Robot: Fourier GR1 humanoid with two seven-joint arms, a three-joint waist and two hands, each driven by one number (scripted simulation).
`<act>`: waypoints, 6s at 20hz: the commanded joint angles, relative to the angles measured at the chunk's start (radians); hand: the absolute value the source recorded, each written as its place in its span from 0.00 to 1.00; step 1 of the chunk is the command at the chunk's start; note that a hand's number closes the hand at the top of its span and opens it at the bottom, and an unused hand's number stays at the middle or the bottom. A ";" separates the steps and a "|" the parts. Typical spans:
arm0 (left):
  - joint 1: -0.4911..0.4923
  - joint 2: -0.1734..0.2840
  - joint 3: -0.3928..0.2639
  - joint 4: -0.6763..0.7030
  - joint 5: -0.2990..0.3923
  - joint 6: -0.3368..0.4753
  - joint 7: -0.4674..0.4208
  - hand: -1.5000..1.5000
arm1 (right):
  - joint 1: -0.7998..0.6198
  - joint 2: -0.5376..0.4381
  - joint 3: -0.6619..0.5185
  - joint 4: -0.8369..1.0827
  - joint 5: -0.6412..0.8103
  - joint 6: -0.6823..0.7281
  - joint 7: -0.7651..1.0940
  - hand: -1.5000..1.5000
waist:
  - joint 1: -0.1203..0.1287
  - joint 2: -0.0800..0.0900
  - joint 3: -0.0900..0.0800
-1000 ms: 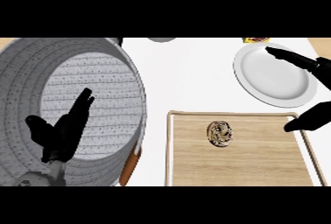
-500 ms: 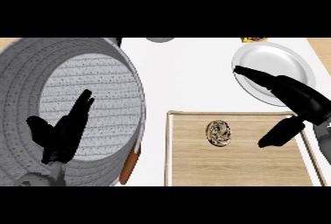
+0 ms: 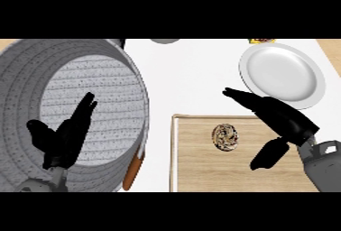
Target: Pick the cupcake from the tray and place it in the plate
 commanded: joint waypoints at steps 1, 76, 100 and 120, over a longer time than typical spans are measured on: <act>0.058 -0.055 -0.052 0.132 -0.015 0.001 0.004 0.50 | 0.053 0.048 0.064 -0.038 0.061 -0.035 0.018 0.00 | -0.008 0.019 -0.026; 0.043 -0.077 -0.038 0.080 -0.034 -0.020 0.045 0.50 | -0.074 0.362 -0.387 0.396 0.701 -1.218 0.302 1.00 | 0.022 0.038 -0.022; 0.048 -0.101 -0.085 0.058 -0.077 -0.019 0.051 0.50 | -0.317 0.163 -0.663 1.055 0.203 -0.850 -0.216 0.00 | 0.081 0.060 -0.016; 0.071 -0.085 -0.016 0.080 -0.047 -0.034 0.038 0.50 | -0.252 0.038 -0.988 1.212 -0.180 -0.401 -0.723 0.00 | 0.018 0.032 -0.022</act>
